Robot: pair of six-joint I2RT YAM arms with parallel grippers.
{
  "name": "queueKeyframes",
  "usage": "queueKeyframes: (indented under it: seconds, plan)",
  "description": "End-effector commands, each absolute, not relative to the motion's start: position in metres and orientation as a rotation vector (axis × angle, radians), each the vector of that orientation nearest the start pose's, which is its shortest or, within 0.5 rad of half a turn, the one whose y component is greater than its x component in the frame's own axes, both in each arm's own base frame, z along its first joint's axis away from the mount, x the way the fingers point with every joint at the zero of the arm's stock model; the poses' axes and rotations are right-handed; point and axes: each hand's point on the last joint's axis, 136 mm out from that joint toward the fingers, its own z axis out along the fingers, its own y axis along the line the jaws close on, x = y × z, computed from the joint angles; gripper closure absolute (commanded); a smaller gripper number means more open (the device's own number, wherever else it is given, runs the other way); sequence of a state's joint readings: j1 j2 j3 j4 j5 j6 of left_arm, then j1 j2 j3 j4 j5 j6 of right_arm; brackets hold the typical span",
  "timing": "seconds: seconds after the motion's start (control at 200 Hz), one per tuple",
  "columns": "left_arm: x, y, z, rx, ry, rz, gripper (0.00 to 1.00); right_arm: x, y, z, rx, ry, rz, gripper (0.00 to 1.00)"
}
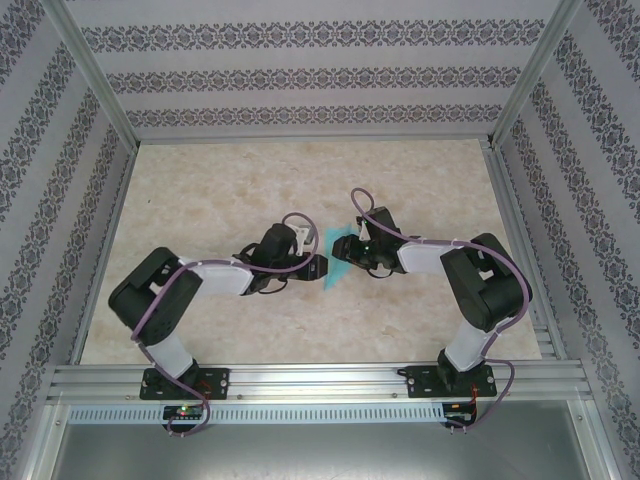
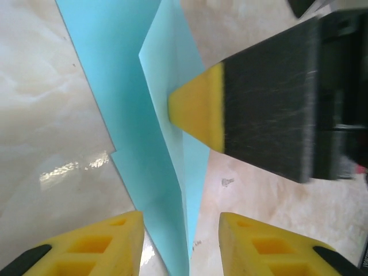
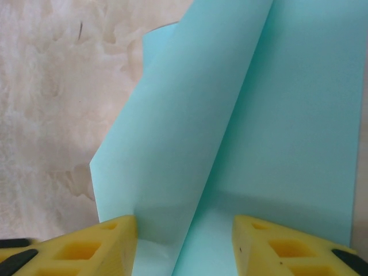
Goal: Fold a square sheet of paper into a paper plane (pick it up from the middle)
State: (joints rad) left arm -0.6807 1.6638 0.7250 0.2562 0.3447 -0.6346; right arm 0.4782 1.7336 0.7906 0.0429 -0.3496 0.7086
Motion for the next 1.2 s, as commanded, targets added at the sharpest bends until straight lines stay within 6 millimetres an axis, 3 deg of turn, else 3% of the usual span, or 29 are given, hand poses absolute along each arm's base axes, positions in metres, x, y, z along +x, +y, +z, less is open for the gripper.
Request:
queueKeyframes:
  seconds: [0.0, 0.28, 0.55, 0.934, 1.194]
  plan:
    - [0.292, -0.290, 0.068, 0.183, 2.446, -0.958, 0.59, 0.322, 0.223, 0.003, 0.194, 2.729, 0.732, 0.52]
    - [0.298, -0.297, 0.070, 0.125, 2.440, -1.013, 0.68, 0.319, 0.222, -0.007, 0.178, 2.805, 0.589, 0.49]
    - [0.302, -0.306, 0.062, 0.097, 2.471, -1.059, 0.70, 0.313, 0.221, -0.017, 0.152, 2.867, 0.517, 0.47]
    - [0.309, -0.302, 0.056, 0.029, 2.472, -1.063, 0.77, 0.304, 0.208, -0.034, 0.202, 2.959, 0.337, 0.41]
    - [0.310, -0.297, 0.054, -0.011, 2.472, -1.040, 0.82, 0.298, 0.198, -0.041, 0.243, 2.996, 0.240, 0.44]
